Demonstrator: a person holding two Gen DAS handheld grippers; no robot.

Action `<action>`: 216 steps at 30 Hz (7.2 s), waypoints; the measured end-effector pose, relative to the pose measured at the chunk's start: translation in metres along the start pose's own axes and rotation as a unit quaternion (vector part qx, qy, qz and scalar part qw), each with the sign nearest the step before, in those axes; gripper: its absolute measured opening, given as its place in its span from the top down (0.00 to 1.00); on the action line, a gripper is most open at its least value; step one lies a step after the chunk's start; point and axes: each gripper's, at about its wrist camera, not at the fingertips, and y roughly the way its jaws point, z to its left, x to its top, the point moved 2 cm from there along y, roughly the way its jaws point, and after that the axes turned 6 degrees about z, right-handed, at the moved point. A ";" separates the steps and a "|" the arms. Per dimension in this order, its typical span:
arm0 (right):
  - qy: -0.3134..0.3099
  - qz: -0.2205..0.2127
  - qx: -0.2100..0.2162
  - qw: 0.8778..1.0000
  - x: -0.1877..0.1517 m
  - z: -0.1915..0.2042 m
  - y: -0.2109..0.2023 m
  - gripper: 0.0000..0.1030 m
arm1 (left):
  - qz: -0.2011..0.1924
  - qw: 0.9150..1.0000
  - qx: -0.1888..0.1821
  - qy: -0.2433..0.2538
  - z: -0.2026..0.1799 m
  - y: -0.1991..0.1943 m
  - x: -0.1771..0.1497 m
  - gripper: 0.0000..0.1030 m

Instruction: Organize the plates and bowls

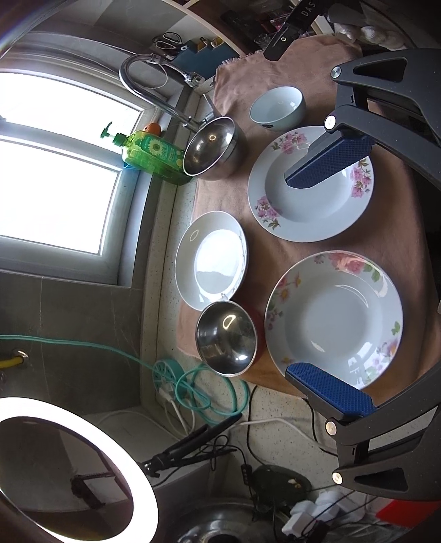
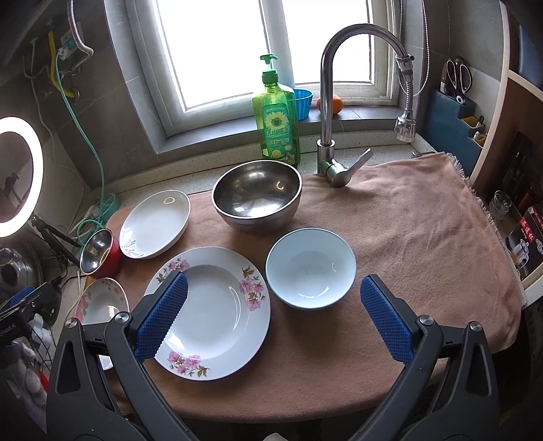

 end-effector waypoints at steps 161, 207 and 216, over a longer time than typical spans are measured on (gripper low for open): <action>-0.056 0.149 0.108 0.981 -0.033 0.026 0.080 0.10 | 0.157 0.981 -0.114 -0.003 0.004 0.101 0.023 0.28; -0.245 0.108 0.161 0.950 -0.020 0.206 0.107 0.10 | 0.140 0.975 0.037 -0.167 0.149 0.061 -0.058 0.27; -0.249 0.146 0.168 0.943 -0.022 0.216 0.130 0.10 | 0.147 0.973 0.003 -0.177 0.146 0.069 -0.062 0.27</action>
